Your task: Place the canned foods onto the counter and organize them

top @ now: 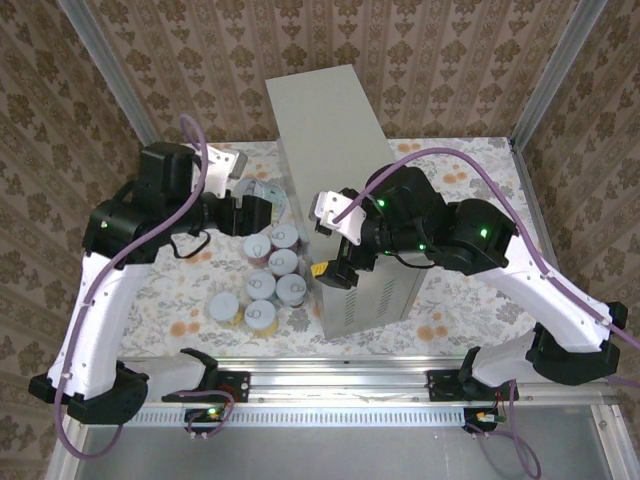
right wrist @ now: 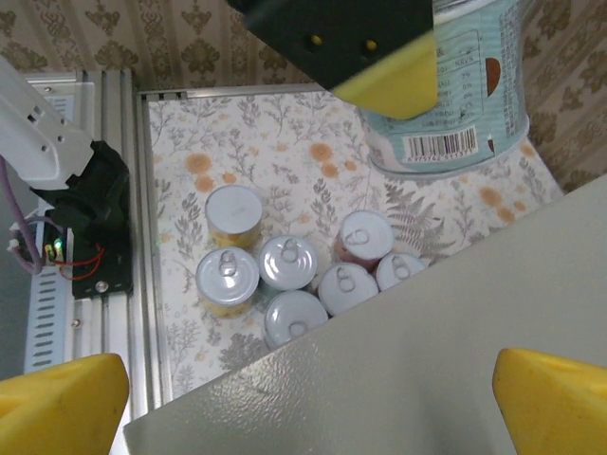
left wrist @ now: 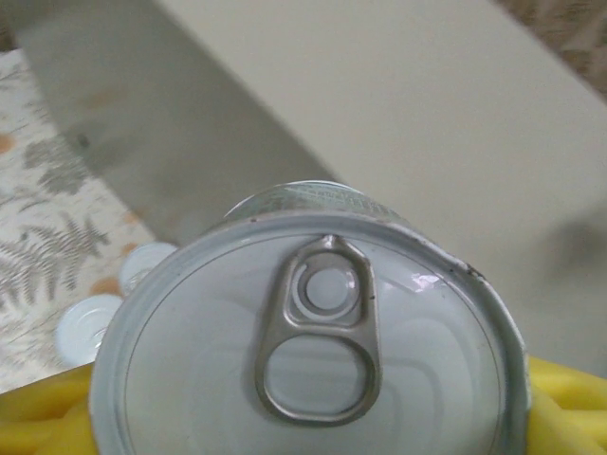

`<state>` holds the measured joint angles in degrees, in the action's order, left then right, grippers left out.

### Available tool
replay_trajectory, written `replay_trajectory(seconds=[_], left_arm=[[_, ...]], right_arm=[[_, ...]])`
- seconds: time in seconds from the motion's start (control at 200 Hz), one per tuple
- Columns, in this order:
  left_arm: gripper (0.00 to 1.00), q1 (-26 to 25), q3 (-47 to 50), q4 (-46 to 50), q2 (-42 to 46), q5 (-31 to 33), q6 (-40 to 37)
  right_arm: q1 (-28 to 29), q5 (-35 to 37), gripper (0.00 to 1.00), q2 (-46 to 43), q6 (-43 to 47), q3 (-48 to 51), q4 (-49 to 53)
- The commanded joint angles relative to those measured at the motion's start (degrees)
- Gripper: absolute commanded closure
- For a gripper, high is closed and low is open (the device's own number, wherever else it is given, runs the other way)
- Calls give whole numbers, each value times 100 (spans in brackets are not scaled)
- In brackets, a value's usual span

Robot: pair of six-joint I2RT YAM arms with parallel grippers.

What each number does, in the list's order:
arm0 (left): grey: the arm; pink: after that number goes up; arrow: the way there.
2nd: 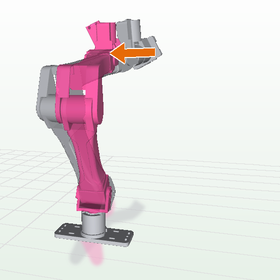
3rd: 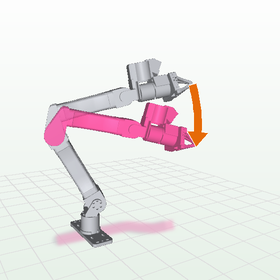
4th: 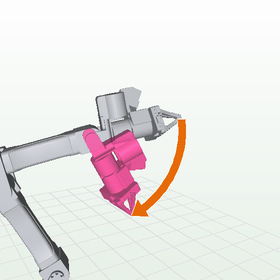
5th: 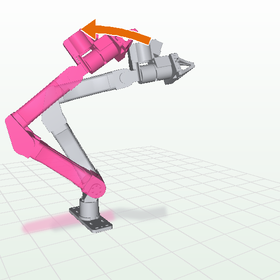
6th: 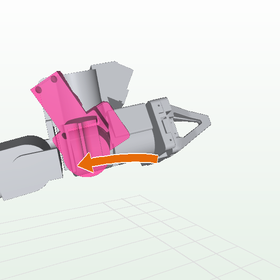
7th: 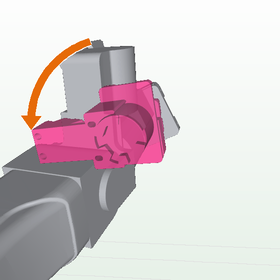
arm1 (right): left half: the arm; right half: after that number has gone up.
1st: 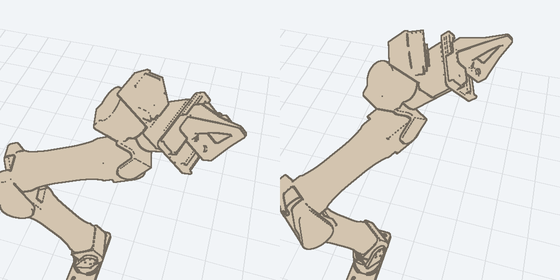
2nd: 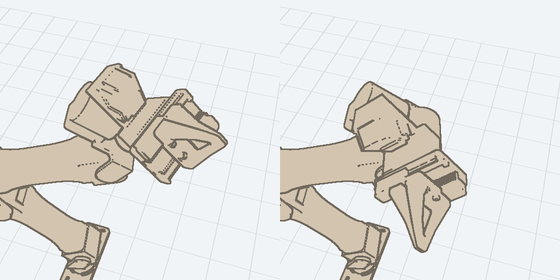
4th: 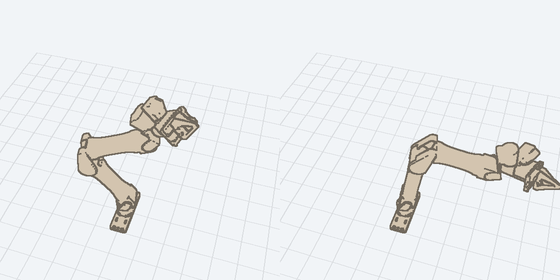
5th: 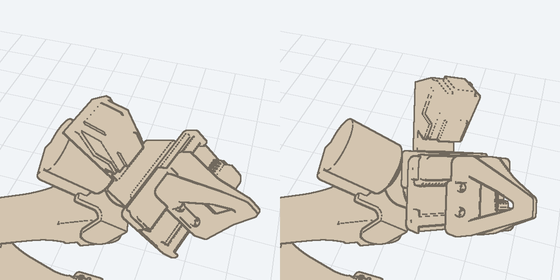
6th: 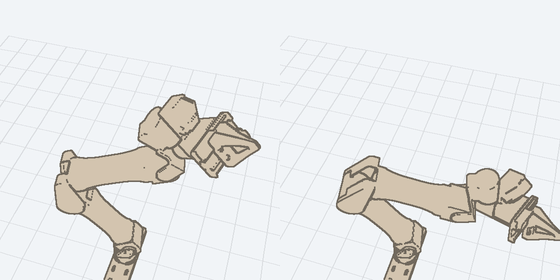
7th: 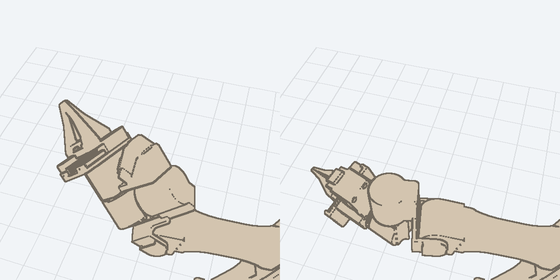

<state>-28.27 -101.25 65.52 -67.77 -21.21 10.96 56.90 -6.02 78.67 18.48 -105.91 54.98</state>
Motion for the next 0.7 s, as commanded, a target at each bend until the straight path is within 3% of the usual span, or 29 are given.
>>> replay_trajectory(seconds=[0.0,0.24,0.695], left_arm=[[66,-114,-360,33,-26,-1047,-330],[64,-474,-612,31,0,-1827,-550],[64,-920,-606,-144,-24,-1762,-498]], right_arm=[[40,154,0,-219,342,329,-965],[32,467,0,-379,660,818,-1899],[31,362,0,-6,504,520,-1958]])
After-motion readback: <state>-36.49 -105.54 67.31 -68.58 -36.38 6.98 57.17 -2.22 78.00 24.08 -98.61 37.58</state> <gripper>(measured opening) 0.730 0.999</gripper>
